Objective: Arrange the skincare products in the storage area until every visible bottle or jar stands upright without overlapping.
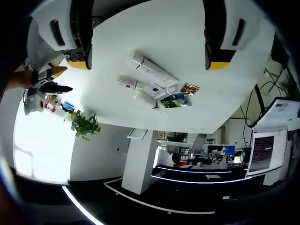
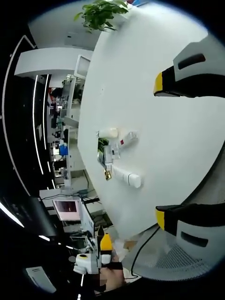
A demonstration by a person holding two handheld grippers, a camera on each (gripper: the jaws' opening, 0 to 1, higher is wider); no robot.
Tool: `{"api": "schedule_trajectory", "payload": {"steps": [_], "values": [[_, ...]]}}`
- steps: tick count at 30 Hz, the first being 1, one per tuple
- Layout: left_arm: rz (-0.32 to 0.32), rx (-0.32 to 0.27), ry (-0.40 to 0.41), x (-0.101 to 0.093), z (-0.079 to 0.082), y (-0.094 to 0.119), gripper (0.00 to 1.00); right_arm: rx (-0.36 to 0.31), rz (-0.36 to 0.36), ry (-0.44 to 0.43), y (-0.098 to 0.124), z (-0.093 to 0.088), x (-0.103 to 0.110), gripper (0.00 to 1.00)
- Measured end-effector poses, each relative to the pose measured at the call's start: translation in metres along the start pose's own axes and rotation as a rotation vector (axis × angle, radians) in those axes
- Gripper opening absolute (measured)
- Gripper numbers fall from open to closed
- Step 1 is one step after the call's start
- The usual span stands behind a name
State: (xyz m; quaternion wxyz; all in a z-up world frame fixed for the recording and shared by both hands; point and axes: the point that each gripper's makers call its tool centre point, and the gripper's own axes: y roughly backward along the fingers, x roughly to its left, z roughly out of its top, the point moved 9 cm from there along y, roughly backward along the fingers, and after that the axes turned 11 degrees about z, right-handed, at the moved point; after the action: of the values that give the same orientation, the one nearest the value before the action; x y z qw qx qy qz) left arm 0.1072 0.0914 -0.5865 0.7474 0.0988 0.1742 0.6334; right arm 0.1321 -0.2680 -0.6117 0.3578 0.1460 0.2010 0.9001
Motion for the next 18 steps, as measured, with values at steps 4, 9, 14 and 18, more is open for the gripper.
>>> {"api": "schedule_trajectory", "payload": {"steps": [4,9,14,18], "values": [[-0.003,0.002,-0.002,-0.0013,0.0003,0.0003,0.93,0.005,-0.002,0.004,-0.0004,-0.0007,-0.0010,0.95],[-0.008,0.002,0.002,-0.0016,0.0009,0.0006,0.93,0.015,0.002,0.004,-0.0012,-0.0011,-0.0002,0.95],[-0.010,0.001,-0.001,-0.0018,0.0014,0.0012,0.92,0.024,0.000,0.004,-0.0012,-0.0018,0.0002,0.95],[-0.007,-0.002,0.005,-0.0008,0.0018,0.0015,0.92,0.028,0.002,0.002,-0.0020,-0.0019,0.0007,0.95]]}}
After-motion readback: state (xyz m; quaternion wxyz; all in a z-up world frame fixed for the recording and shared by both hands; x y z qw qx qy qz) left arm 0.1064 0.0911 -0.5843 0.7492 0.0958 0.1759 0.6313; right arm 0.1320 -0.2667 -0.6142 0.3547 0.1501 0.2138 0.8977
